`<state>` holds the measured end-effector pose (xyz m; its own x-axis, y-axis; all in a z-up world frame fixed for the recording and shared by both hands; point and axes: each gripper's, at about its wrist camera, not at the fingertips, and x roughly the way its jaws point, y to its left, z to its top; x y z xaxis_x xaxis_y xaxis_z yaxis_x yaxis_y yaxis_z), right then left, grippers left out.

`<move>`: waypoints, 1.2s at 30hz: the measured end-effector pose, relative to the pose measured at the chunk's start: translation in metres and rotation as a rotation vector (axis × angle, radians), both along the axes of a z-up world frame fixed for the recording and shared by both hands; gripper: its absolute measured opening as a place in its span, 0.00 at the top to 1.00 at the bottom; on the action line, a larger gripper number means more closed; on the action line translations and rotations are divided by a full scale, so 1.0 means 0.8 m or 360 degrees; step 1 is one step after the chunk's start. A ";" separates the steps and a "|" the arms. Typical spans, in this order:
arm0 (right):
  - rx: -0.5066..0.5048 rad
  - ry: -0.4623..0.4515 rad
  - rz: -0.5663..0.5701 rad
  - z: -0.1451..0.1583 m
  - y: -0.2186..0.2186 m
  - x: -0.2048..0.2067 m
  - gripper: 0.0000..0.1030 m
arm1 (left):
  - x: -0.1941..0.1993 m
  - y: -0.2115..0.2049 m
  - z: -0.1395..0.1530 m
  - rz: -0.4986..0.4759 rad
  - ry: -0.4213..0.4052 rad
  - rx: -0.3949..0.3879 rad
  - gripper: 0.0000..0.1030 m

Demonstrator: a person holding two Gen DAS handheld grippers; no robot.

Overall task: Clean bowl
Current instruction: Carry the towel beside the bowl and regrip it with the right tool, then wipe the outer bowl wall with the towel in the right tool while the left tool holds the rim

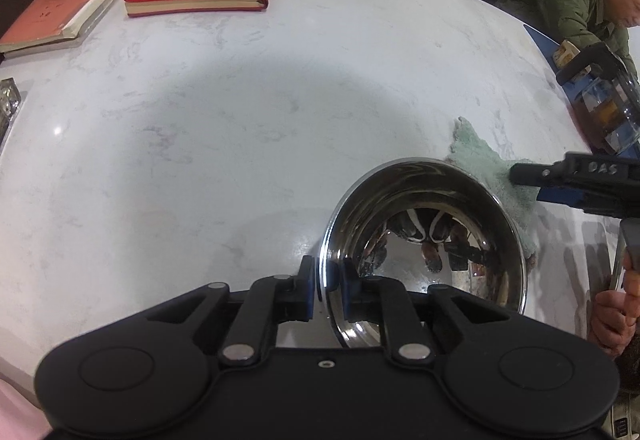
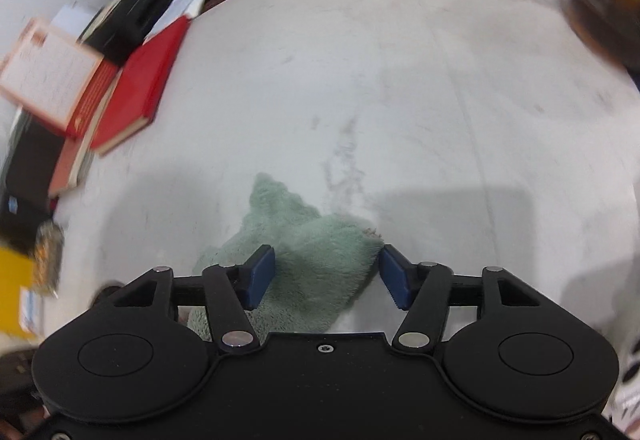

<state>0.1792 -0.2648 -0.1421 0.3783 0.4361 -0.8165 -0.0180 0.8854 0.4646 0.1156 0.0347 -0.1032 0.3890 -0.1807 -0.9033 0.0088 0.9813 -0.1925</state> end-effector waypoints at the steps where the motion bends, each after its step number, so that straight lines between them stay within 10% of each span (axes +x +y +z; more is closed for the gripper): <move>1: 0.0016 0.0004 0.0013 -0.002 0.004 0.001 0.80 | 0.000 0.000 0.000 0.0001 0.0000 -0.0003 0.88; 12: 0.0739 -0.0065 -0.0165 0.036 -0.021 0.007 0.90 | 0.002 0.004 -0.002 0.0004 -0.0001 -0.0029 0.88; 20: 0.0689 -0.0231 0.0029 0.084 0.019 0.015 0.90 | 0.004 0.006 -0.005 0.0014 0.0001 -0.0051 0.85; 36: 0.0560 -0.0135 0.0198 0.055 0.035 -0.033 0.78 | 0.009 0.000 -0.007 -0.0005 0.0006 -0.0026 0.83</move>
